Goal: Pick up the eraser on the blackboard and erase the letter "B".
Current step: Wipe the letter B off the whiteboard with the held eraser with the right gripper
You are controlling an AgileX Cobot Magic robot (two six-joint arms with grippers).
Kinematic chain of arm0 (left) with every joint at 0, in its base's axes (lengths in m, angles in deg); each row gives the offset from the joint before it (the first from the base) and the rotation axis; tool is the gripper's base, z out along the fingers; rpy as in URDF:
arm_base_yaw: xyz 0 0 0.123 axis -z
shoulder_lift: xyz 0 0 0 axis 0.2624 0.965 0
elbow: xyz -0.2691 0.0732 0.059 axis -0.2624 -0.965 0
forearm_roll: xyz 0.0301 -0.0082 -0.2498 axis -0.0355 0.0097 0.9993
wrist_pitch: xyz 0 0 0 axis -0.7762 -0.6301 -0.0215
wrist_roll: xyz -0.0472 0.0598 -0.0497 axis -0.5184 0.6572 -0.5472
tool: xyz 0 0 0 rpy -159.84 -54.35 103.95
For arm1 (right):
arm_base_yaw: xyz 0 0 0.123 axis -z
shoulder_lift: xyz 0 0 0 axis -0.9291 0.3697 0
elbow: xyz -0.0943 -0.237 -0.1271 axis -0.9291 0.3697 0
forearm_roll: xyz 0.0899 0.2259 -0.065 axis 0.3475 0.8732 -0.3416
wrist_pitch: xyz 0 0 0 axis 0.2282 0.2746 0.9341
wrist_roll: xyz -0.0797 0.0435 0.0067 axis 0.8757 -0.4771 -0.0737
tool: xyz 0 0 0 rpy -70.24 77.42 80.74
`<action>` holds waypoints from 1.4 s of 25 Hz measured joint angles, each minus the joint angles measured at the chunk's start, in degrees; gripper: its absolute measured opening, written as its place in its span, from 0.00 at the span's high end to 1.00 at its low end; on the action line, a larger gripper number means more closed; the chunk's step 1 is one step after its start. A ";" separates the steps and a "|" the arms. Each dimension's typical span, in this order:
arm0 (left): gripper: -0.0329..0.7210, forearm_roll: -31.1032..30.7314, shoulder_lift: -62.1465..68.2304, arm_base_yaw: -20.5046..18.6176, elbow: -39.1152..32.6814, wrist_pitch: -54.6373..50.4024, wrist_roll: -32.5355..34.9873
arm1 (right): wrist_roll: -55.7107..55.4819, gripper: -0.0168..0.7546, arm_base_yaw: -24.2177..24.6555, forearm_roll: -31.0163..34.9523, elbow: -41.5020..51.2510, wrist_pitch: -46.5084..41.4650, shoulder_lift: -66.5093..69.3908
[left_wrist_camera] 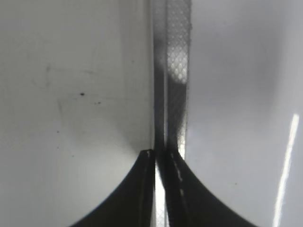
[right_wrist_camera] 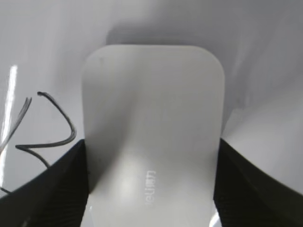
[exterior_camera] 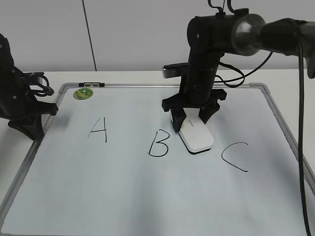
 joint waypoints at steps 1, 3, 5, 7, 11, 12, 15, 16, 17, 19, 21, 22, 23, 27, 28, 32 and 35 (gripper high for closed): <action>0.90 0.00 0.00 0.00 0.00 0.00 0.00 | 0.00 0.30 0.00 0.14 -0.22 -0.12 0.23; 0.90 0.00 0.00 0.00 0.00 0.00 0.00 | 0.00 0.30 -0.11 0.23 -0.48 -0.33 0.46; 0.90 0.00 0.00 0.00 0.00 0.00 0.00 | 0.00 0.30 -0.76 -0.47 -0.48 -0.44 0.46; 0.90 0.00 0.00 0.00 0.00 0.00 0.00 | 0.00 0.30 -1.69 -1.39 -0.53 -0.44 0.50; 0.90 0.00 0.00 0.00 0.00 0.00 0.00 | 0.00 0.30 -4.32 -1.75 -0.61 -0.44 0.50; 0.90 0.00 0.00 0.00 0.00 0.00 0.00 | 0.00 0.30 -5.11 -1.74 -0.61 -0.44 0.50; 0.90 0.00 0.00 0.00 0.00 0.00 0.00 | 0.00 0.30 -6.78 -1.16 -0.74 -0.44 0.87; 0.90 0.00 0.00 0.00 0.00 0.00 0.00 | 0.00 0.30 -7.05 -1.01 -0.86 -0.44 0.91; 0.90 0.00 0.00 0.00 0.00 0.00 0.00 | 0.00 0.30 -7.41 -0.85 -0.86 -0.44 1.01; 0.90 0.00 0.00 0.00 0.00 -0.12 0.00 | 0.00 0.30 -8.06 -0.67 -0.94 -0.44 1.01; 0.90 0.00 0.00 0.00 0.00 -0.12 0.00 | 0.00 0.30 -9.12 -0.39 -0.94 -0.44 1.06; 0.90 0.00 0.00 0.00 0.00 -0.12 0.00 | 0.00 0.30 -9.62 0.38 -0.94 -0.44 1.15; 0.90 0.00 0.00 0.00 0.00 -0.12 0.00 | 0.00 0.30 -10.31 1.44 -0.98 -0.44 1.15; 0.90 0.00 0.00 0.00 0.00 -0.12 0.00 | 0.00 0.30 -12.95 4.98 -1.07 -0.44 1.28; 0.90 0.00 0.00 0.00 0.00 -0.12 0.00 | 0.00 0.30 -13.66 5.40 -1.07 -0.34 1.28; 0.90 0.02 0.00 0.00 0.00 -0.12 0.00 | 0.23 0.30 -15.32 7.18 -1.07 -0.26 1.42; 0.90 0.12 0.00 0.00 0.00 -0.12 0.00 | 0.47 0.30 -15.54 8.43 -1.07 -0.26 1.42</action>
